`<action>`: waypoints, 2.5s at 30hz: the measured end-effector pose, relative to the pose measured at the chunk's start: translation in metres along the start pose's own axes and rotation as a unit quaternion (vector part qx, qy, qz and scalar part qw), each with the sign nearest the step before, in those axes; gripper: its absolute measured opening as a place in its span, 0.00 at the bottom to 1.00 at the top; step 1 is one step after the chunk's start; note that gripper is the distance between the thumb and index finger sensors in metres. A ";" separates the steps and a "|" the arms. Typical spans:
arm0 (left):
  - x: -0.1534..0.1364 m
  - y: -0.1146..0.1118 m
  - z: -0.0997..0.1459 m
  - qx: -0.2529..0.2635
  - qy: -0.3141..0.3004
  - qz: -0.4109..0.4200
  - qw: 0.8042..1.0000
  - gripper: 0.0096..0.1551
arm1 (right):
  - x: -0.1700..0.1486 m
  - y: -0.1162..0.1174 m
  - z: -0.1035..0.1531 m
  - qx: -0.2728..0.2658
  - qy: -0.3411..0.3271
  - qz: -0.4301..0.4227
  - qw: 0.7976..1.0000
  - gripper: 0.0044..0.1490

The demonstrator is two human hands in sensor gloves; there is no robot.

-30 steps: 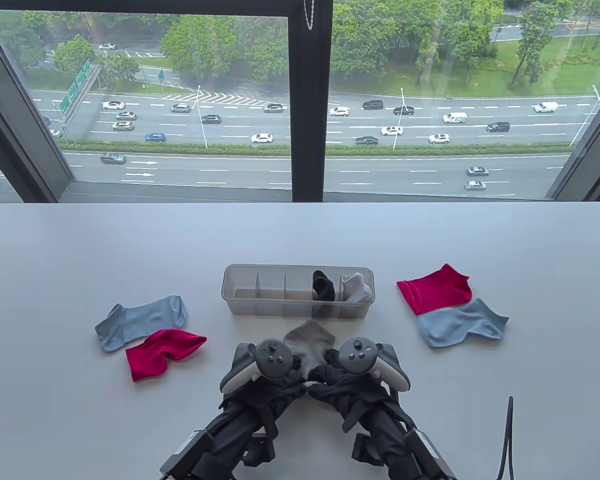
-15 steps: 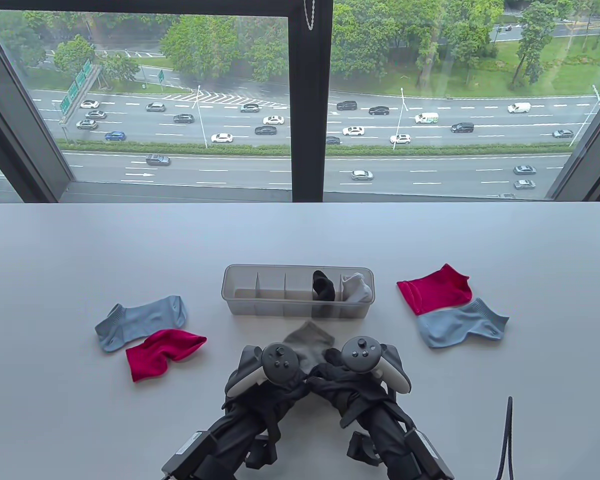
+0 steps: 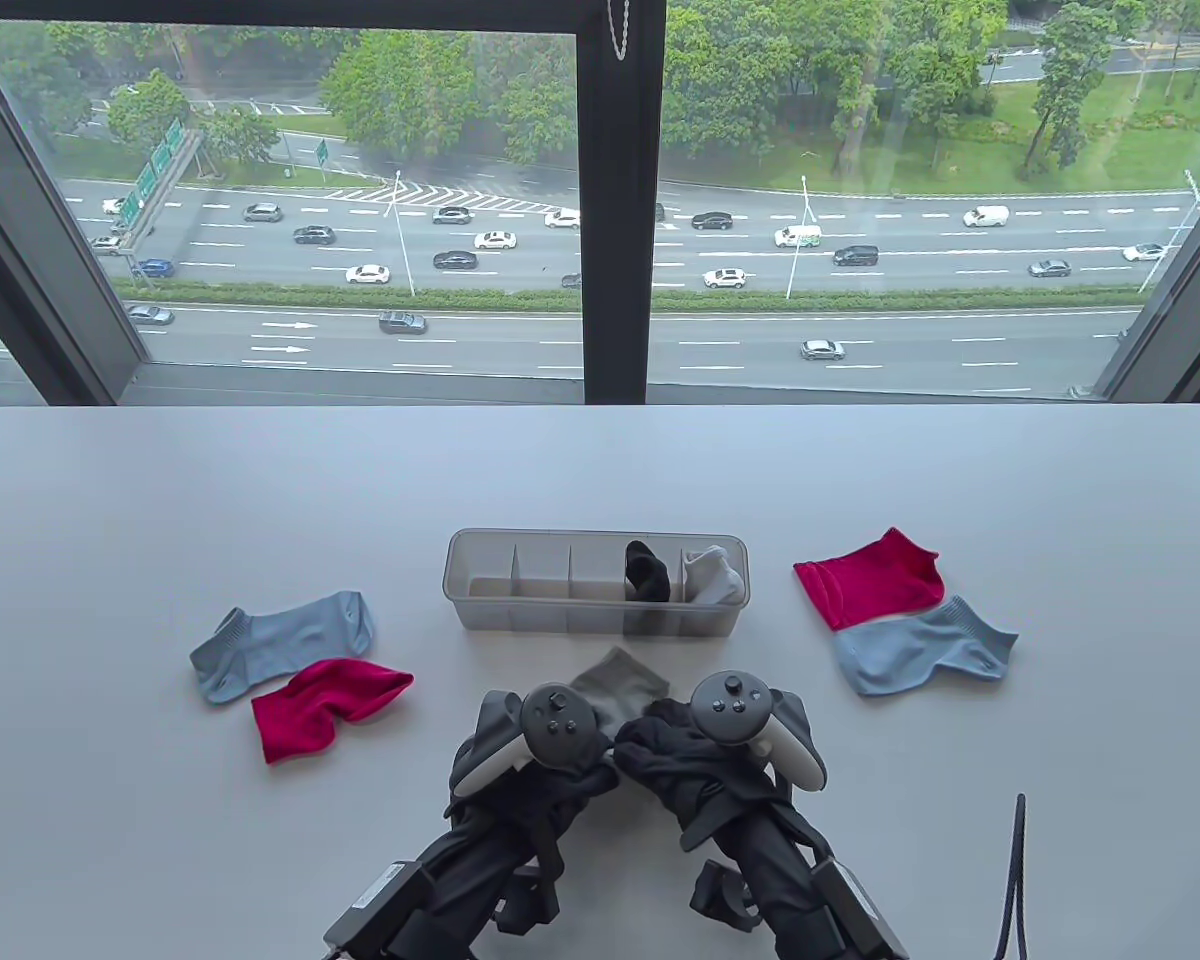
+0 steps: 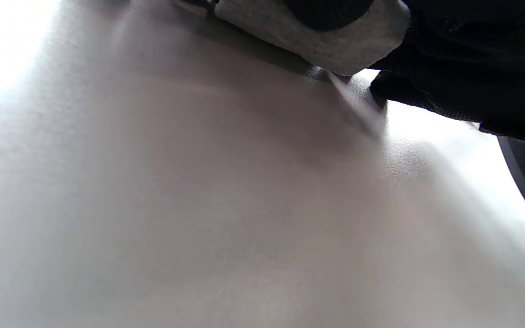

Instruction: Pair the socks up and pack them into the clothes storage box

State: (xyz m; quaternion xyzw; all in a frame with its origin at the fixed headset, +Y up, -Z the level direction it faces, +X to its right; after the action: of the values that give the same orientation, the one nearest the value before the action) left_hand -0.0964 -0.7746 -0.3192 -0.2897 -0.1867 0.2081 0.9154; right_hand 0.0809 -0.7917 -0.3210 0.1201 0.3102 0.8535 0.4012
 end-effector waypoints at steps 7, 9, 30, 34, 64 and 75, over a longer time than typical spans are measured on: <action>0.000 -0.002 -0.001 -0.005 0.012 -0.012 1.000 0.33 | 0.002 0.000 0.001 -0.013 -0.003 -0.011 1.000 0.27; 0.001 0.001 0.001 0.020 0.004 -0.008 1.000 0.30 | 0.002 -0.001 0.001 -0.012 -0.003 -0.005 1.000 0.27; 0.005 0.009 0.007 0.033 -0.013 -0.029 0.999 0.25 | 0.011 -0.006 0.005 -0.046 -0.029 -0.010 0.998 0.31; 0.008 0.011 0.007 0.055 0.001 -0.047 0.997 0.31 | 0.015 -0.007 0.006 -0.047 -0.033 0.007 0.998 0.27; 0.020 0.027 0.021 0.137 -0.061 -0.054 0.987 0.31 | 0.021 -0.016 0.012 -0.071 -0.052 -0.027 0.996 0.30; 0.020 0.024 0.019 0.088 -0.036 -0.077 0.992 0.32 | 0.033 -0.017 0.018 -0.076 -0.082 0.003 0.994 0.31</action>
State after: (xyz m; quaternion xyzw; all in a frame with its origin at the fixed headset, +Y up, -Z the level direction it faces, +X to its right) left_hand -0.0944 -0.7386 -0.3146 -0.1848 -0.2224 0.1626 0.9434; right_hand 0.0780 -0.7509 -0.3189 0.1598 0.2099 0.8633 0.4303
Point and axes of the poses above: the tracker on the back of each hand, its own x axis roughly to the thumb side, its own z axis roughly from the fingertips to the wrist, y = z × x, the point moved 1 cm from there along -z, roughly from the wrist to the fingertips, and after that the axes turned 3 degrees about -x, right-handed, at the moved point
